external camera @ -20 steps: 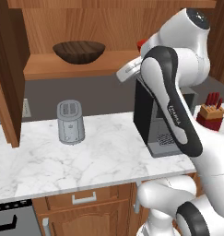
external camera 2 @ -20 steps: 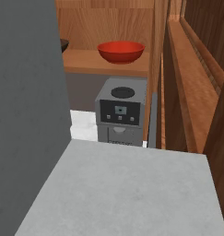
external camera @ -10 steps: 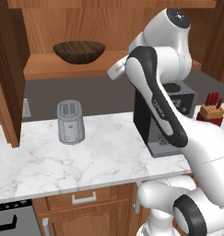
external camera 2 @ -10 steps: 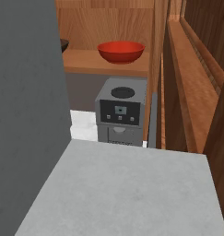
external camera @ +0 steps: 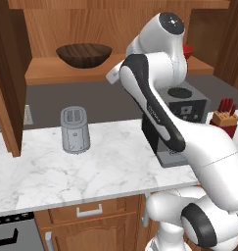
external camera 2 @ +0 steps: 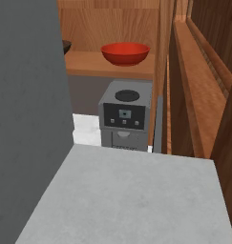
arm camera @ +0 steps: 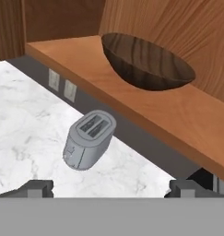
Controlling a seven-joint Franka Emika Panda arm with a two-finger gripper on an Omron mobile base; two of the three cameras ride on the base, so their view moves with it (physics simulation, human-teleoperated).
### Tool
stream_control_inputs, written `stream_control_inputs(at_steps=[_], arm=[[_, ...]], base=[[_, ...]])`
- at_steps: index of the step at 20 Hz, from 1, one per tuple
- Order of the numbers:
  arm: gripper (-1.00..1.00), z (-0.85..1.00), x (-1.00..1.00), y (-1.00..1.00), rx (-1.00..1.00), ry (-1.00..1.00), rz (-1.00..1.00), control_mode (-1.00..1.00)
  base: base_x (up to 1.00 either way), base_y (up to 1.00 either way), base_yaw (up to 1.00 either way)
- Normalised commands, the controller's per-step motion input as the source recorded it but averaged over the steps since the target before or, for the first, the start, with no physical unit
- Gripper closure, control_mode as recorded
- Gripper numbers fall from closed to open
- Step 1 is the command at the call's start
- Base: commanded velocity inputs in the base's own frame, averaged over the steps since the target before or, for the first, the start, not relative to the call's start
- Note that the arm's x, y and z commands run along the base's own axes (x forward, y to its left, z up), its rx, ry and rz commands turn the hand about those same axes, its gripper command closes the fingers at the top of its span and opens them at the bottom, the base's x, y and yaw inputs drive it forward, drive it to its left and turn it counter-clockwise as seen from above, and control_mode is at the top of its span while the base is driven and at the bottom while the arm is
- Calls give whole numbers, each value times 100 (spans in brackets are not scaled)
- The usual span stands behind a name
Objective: Move the bowls from the cabinet to the plates on the dining table.
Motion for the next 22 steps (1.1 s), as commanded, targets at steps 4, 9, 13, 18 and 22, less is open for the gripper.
stream_control_inputs(at_steps=[4, 9, 13, 18, 22], arm=[[-100, 0, 29, 10, -5, -1, -2, -100], [-100, 5, 25, 10, -5, 0, -4, -100], [-100, 7, 23, 12, -5, 0, -5, -100], [-100, 1, 24, 12, -5, -3, -4, -100], [-100, 1, 26, 12, -5, -2, -3, -100]], base=[[0, 0, 0], [0, 0, 0], [0, 0, 0], [0, 0, 0], [0, 0, 0]])
